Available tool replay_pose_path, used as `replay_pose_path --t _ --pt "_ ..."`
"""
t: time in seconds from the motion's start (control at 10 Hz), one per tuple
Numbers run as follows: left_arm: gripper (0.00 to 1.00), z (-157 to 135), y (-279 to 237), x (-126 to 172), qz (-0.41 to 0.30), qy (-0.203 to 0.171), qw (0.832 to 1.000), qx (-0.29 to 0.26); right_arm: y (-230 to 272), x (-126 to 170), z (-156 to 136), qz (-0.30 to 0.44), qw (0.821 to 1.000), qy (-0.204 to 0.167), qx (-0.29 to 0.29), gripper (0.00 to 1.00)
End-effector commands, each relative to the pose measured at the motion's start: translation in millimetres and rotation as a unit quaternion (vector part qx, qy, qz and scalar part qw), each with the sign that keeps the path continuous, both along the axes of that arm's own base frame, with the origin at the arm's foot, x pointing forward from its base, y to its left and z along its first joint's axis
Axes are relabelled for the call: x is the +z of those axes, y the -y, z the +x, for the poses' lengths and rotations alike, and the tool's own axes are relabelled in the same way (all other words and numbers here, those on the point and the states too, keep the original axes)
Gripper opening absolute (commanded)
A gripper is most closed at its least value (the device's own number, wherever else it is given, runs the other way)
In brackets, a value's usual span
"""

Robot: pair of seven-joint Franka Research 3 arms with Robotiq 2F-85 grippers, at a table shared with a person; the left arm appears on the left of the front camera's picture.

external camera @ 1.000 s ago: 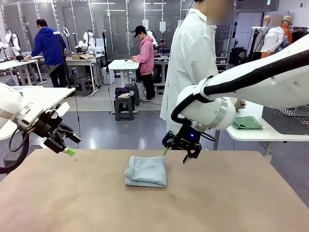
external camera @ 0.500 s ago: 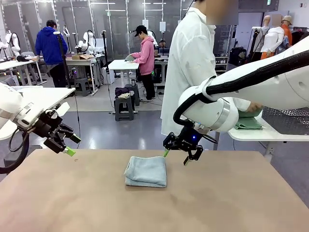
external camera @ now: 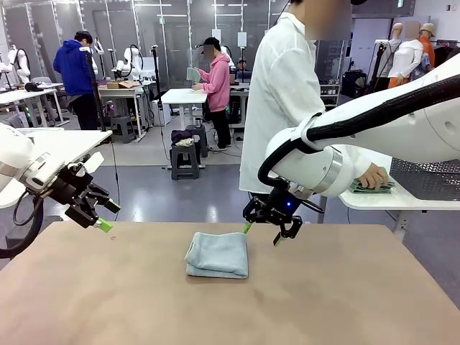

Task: Fold the towels and place them in the basket.
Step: Place the folded Towel with hook on the right side of the table.

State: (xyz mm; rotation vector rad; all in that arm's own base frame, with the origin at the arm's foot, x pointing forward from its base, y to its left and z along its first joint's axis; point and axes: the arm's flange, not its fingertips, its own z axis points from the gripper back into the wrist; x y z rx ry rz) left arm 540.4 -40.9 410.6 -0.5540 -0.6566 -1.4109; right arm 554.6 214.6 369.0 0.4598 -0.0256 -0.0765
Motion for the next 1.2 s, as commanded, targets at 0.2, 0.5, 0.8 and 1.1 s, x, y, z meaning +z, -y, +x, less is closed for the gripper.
replay_pose_path --t 0.2,0.5,0.8,1.1 --pt "1.0 0 1 2 0.004 -0.002 1.0 0.004 -1 0 2 0.0 1.0 -0.001 -0.001 0.92" --pt "1.0 0 1 2 0.004 -0.002 1.0 0.004 -14 -11 5 -0.009 0.999 0.049 -0.009 1.0" --pt "1.0 0 1 2 0.004 -0.002 1.0 0.004 -35 -28 25 -0.029 0.998 0.052 -0.025 1.0" --pt "1.0 0 1 2 0.004 -0.002 1.0 0.004 -44 -42 35 -0.038 0.998 0.046 -0.031 1.0"
